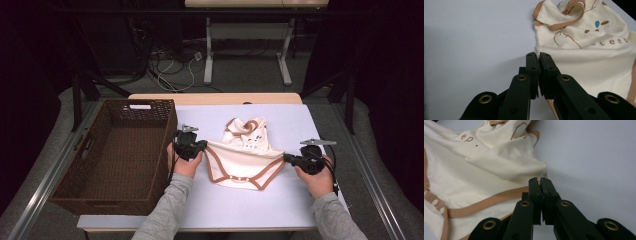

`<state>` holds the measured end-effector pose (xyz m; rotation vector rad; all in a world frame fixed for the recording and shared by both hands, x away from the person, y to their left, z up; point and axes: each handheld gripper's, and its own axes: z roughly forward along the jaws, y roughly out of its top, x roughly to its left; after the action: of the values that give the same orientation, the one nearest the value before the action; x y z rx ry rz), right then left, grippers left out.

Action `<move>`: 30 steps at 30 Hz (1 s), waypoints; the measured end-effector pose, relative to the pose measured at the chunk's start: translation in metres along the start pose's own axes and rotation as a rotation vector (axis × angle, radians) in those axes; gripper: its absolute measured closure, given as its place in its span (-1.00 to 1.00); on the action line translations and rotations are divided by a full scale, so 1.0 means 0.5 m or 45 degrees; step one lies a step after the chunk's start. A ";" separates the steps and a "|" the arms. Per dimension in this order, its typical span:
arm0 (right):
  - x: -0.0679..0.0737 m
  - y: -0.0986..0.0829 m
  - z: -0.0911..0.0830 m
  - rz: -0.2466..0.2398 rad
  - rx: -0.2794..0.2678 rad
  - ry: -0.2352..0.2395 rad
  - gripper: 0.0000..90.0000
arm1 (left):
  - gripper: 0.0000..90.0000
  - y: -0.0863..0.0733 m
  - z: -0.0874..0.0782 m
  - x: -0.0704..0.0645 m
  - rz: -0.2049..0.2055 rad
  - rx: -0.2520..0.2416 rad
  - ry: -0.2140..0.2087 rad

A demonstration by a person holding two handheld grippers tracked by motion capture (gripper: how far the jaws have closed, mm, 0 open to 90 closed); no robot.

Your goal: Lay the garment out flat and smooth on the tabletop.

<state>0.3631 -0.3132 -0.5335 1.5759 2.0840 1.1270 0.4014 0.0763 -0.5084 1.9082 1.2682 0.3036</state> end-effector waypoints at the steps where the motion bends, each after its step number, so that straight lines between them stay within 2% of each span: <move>1: -0.002 0.002 0.004 0.003 0.000 -0.001 0.95 | 0.92 -0.001 0.002 0.001 -0.002 0.003 0.009; 5: -0.007 0.013 0.018 0.001 -0.001 -0.010 0.95 | 0.92 -0.007 0.008 0.009 -0.011 0.009 0.036; 8: -0.009 0.023 0.022 -0.005 -0.015 -0.022 0.95 | 0.92 -0.013 0.013 0.015 -0.038 0.011 0.032; 14: -0.002 0.026 0.025 -0.011 -0.021 -0.023 0.92 | 0.86 -0.025 0.021 0.015 -0.030 0.024 0.036; 16: 0.000 0.024 0.024 -0.030 -0.020 -0.027 0.80 | 0.79 -0.029 0.023 0.012 -0.012 0.034 0.041; 19: 0.007 0.021 0.012 -0.033 -0.039 -0.015 0.59 | 0.65 -0.035 0.017 0.001 0.039 0.040 0.090; 20: 0.011 0.020 0.007 -0.044 -0.048 -0.017 0.52 | 0.56 -0.036 0.015 -0.003 0.044 0.034 0.088; 23: 0.019 0.019 -0.009 -0.077 -0.083 -0.028 0.42 | 0.42 -0.038 0.005 -0.010 0.062 0.015 0.066; 29: 0.040 0.006 -0.027 -0.119 -0.132 0.009 0.21 | 0.14 -0.053 -0.014 -0.009 0.051 -0.023 0.012; 30: 0.044 0.003 -0.027 -0.114 -0.141 0.031 0.18 | 0.10 -0.056 -0.016 -0.007 0.059 -0.026 0.005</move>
<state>0.3475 -0.2985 -0.5187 1.4113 2.0476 1.2138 0.3769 0.0821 -0.5231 1.9230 1.2206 0.3435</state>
